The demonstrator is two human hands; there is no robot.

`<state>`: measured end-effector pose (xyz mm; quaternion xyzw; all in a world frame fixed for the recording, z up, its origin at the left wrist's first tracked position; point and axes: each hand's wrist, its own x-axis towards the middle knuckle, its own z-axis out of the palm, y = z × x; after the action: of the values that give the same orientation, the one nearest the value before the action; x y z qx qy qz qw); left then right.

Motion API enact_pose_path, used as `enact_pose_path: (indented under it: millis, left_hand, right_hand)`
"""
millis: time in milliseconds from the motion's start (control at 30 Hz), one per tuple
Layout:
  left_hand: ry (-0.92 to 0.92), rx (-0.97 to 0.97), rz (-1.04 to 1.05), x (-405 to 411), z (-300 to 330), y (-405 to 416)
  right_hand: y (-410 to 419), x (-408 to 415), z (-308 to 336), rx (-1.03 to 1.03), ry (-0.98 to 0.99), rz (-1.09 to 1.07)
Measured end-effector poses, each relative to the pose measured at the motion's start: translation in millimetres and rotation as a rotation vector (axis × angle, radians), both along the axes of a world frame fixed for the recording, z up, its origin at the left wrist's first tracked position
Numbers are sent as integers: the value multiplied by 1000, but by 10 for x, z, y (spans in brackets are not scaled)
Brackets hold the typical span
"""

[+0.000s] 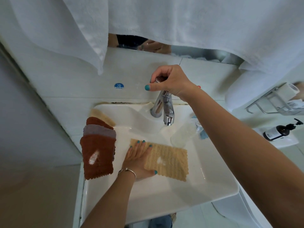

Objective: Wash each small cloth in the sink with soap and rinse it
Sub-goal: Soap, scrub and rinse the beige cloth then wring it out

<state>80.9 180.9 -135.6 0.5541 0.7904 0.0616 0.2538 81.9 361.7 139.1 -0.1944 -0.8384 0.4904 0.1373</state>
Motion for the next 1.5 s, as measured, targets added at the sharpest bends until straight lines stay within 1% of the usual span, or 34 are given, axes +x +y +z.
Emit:
enact_pose_path:
  millis: [600, 800, 867, 933, 967, 1000, 1133, 1200, 1267, 1367, 1500]
  left_hand:
    - [12, -4, 7, 4, 9, -2]
    - [-8, -17, 19, 12, 13, -9]
    - [-19, -28, 48, 52, 24, -43]
    - [-43, -53, 88, 114, 45, -81]
    - [-53, -61, 117, 153, 53, -104]
    - [-57, -66, 147, 186, 66, -130]
    - [-51, -93, 210, 236, 87, -242]
    - [-56, -112, 257, 266, 112, -288]
    - [-65, -129, 321, 315, 138, -319]
    - [-64, -163, 385, 390, 167, -359]
    - [-82, -211, 397, 392, 213, -347]
  right_hand:
    - [-1, 9, 37, -43, 5, -6]
    - [-54, 27, 64, -20, -3, -25]
    - [-87, 59, 61, 90, -22, -65]
    - [-126, 154, 23, 320, -60, -139]
    - [-159, 230, 1, 408, -61, -162]
    - [-211, 320, -23, 446, -37, -175]
    - [-465, 731, -207, 378, 111, -238]
    - [-609, 957, -340, 318, 138, -262]
    - [-746, 1210, -510, 271, 124, -263]
    - [-864, 1565, -875, 160, 20, -253]
    - [-790, 1868, -1530, 22, -282, -208]
